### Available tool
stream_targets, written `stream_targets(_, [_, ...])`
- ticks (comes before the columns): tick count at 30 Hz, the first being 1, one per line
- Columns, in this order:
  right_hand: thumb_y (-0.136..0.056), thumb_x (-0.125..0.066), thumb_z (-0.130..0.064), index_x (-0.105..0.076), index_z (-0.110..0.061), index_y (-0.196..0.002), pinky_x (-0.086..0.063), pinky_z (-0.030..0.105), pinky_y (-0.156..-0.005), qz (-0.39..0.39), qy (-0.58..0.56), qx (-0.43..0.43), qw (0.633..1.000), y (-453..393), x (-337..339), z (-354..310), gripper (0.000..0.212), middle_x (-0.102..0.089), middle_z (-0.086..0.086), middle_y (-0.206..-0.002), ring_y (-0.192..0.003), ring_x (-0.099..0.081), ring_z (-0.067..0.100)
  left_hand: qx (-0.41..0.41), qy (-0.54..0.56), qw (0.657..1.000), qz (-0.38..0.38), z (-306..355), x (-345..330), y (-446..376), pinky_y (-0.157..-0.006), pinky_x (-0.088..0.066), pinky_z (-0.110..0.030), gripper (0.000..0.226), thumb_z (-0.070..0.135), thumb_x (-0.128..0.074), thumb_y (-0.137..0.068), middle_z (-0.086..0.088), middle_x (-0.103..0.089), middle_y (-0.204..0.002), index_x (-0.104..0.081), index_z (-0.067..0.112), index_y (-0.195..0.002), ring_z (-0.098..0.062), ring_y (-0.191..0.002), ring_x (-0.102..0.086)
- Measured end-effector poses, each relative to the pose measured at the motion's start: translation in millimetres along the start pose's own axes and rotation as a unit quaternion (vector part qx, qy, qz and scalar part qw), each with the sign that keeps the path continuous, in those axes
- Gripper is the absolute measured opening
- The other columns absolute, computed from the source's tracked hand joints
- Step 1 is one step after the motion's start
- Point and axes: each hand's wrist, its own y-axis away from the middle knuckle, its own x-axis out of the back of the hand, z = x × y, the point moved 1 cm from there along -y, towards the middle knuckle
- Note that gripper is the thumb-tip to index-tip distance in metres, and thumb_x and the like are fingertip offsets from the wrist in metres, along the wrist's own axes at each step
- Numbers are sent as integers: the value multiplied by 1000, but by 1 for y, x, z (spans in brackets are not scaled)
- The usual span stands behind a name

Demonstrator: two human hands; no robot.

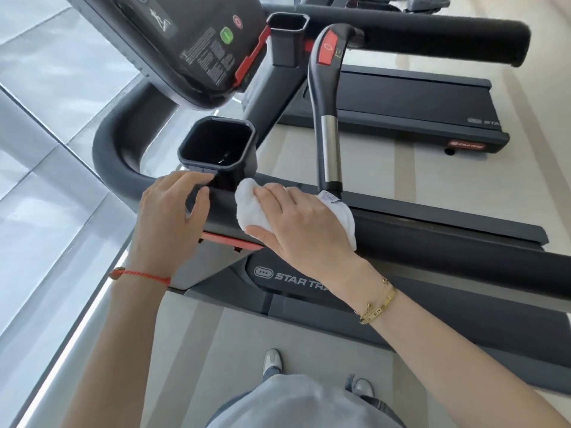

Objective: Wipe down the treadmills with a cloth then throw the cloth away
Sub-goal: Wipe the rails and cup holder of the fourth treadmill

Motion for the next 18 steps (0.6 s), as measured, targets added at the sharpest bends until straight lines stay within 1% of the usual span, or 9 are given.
stream_targets(1, [-100,-20,-56,-46,-12,-134,-46,32,-81,-7,-6,-5,1000,-9,-1,-8,61,-58,3,-121,-94,-58,21,-4,3,1000,-8,-7,0,-1,-94,-48,-45,23,11,-54,-96,-2,-69,-110,-69,13,-114,-21,-92,-59])
stream_targets(3, [-99,-21,-58,-47,-14,-131,-46,32,-77,-18,-20,-24,999,-22,-2,-19,60,-59,1,-113,-91,-58,20,-9,12,1000,-26,-17,-1,-3,-97,-46,-50,22,12,-54,-96,-4,-68,-110,-69,11,-113,-24,-96,-60])
stream_targets(5, [-99,-22,-59,-49,-16,-129,-47,32,-78,-20,-34,-39,998,-21,-3,-21,59,-60,-1,-110,-90,-59,20,-18,16,999,-41,-25,-3,-3,-98,-44,-54,23,13,-54,-97,-5,-68,-110,-69,10,-113,-28,-103,-59])
stream_targets(8, [-99,-29,-60,-53,-16,-127,-47,34,-83,9,-50,-63,997,2,-4,-11,57,-61,-1,-114,-94,-60,21,-34,20,998,-49,-33,-4,-5,-97,-44,-53,23,14,-54,-97,-5,-68,-109,-69,11,-114,-30,-104,-60])
stream_targets(10, [-99,-33,-59,-56,-16,-124,-48,35,-84,37,-50,-89,994,16,-3,-2,55,-63,-2,-114,-96,-61,21,-41,32,997,-50,-37,-4,-5,-97,-45,-52,22,14,-54,-98,-4,-68,-109,-69,11,-114,-28,-103,-60])
stream_targets(12, [-98,-32,-60,-58,-16,-118,-47,34,-78,45,-45,-117,991,16,-1,-1,55,-65,-2,-105,-89,-62,21,-47,40,997,-51,-39,-4,-5,-97,-45,-51,23,13,-54,-97,-3,-68,-109,-69,10,-114,-27,-103,-60])
stream_targets(14, [-97,-28,-62,-59,-17,-111,-45,32,-66,31,-38,-139,989,-3,1,-11,56,-65,-3,-94,-79,-62,21,-48,43,997,-50,-40,-3,-5,-98,-44,-51,23,13,-55,-97,-3,-68,-109,-69,11,-114,-27,-104,-60])
stream_targets(16, [-97,-28,-62,-59,-18,-106,-37,30,-56,22,-45,-130,990,-29,-1,-26,54,-65,-4,-88,-72,-62,20,-51,43,996,-51,-43,-3,-7,-98,-44,-51,22,13,-56,-97,-3,-69,-109,-70,11,-114,-28,-105,-59])
stream_targets(18, [-97,-28,-61,-56,-19,-103,-33,28,-54,13,-43,-112,993,-48,-7,-39,51,-64,-5,-84,-69,-62,19,-62,39,996,-53,-44,-3,-8,-96,-44,-52,22,12,-56,-96,-4,-69,-107,-70,11,-113,-29,-102,-60])
